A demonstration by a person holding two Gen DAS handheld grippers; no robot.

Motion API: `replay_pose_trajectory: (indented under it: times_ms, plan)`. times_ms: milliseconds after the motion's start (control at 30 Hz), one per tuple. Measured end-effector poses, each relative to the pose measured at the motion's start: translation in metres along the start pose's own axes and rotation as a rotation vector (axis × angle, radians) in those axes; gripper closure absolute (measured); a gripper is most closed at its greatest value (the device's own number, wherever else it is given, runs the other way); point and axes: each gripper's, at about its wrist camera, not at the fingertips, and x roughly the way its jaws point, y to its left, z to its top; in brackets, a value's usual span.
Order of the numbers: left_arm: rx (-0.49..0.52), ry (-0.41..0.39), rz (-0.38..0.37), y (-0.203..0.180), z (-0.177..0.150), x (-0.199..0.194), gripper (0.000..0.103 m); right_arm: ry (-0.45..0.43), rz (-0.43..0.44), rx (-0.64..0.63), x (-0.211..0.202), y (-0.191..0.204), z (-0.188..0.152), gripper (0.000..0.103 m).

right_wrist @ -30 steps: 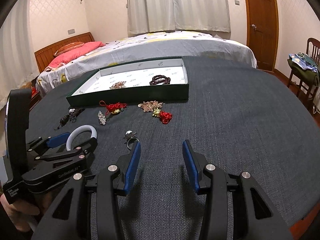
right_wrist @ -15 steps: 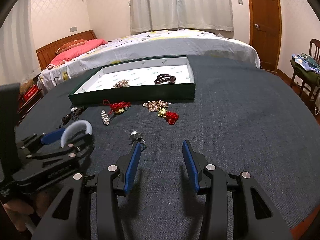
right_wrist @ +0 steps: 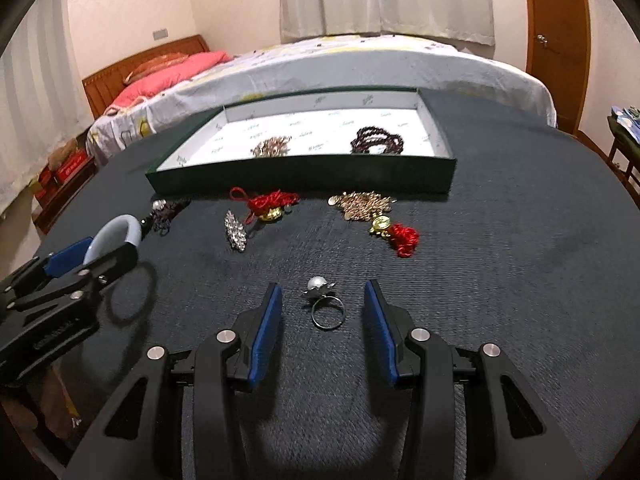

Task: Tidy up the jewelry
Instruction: 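Grasp the pearl ring with the right gripper while the left holds the bangle, then carry bangle and ring into the white box and open both grippers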

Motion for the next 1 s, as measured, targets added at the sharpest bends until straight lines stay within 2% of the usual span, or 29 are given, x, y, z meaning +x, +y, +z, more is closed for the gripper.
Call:
replay_pose_trajectory:
  times_ms: [133, 667, 1000]
  plan:
    - [-0.014, 0.004, 0.006, 0.006, -0.001, 0.002, 0.034, 0.023, -0.007, -0.010, 0.007, 0.001, 0.001, 0.077]
    - [-0.030, 0.006, -0.002, 0.005, 0.002, 0.002, 0.034, -0.014, 0.017, 0.007, -0.008, -0.004, 0.007, 0.078]
    - [-0.030, -0.029, -0.014, -0.001, 0.027, -0.002, 0.034, -0.076, 0.034, 0.010, -0.020, -0.003, 0.034, 0.078]
